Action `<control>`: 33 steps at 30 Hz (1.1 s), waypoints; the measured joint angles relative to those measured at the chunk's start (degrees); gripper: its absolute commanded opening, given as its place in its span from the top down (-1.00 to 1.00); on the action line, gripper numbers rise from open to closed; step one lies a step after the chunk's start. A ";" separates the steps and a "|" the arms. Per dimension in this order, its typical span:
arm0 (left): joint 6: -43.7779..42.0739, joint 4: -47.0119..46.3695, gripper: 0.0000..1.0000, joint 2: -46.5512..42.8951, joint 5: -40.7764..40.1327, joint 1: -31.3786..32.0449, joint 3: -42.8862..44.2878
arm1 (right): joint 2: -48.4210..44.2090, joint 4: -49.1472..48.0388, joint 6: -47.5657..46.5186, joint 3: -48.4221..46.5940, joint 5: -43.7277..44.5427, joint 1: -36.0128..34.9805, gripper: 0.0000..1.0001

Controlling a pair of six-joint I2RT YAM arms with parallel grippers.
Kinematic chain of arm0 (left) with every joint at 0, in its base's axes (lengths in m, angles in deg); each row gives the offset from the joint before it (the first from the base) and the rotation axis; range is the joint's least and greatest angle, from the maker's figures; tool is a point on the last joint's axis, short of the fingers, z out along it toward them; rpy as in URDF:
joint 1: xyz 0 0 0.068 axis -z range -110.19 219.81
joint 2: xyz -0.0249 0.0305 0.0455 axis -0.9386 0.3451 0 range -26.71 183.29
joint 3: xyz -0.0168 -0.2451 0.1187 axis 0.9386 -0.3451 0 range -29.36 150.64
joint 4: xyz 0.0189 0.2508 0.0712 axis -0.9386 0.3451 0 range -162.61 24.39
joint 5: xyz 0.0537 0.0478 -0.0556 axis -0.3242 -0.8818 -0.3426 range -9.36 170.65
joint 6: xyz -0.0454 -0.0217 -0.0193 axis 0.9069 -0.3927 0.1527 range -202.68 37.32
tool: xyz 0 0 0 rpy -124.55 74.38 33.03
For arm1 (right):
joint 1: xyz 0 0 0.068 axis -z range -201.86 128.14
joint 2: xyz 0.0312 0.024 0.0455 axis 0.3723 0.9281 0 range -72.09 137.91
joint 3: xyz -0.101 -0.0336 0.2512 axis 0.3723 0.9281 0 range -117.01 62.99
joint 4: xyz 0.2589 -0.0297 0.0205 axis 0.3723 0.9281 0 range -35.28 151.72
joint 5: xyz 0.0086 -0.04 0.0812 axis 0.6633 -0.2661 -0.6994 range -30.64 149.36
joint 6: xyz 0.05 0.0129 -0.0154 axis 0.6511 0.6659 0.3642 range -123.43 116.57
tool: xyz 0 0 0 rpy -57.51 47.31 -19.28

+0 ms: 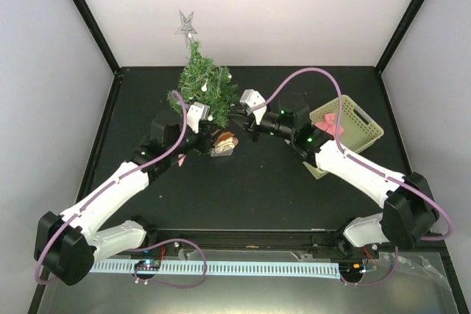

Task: Decorate the small christmas tree
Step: Hang the decoration item on the Christmas tree.

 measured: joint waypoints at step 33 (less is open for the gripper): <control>0.52 8.07 -0.98 -15.37 1.49 0.00 -0.22 | -17.29 19.21 9.90 3.32 17.40 0.20 -1.00</control>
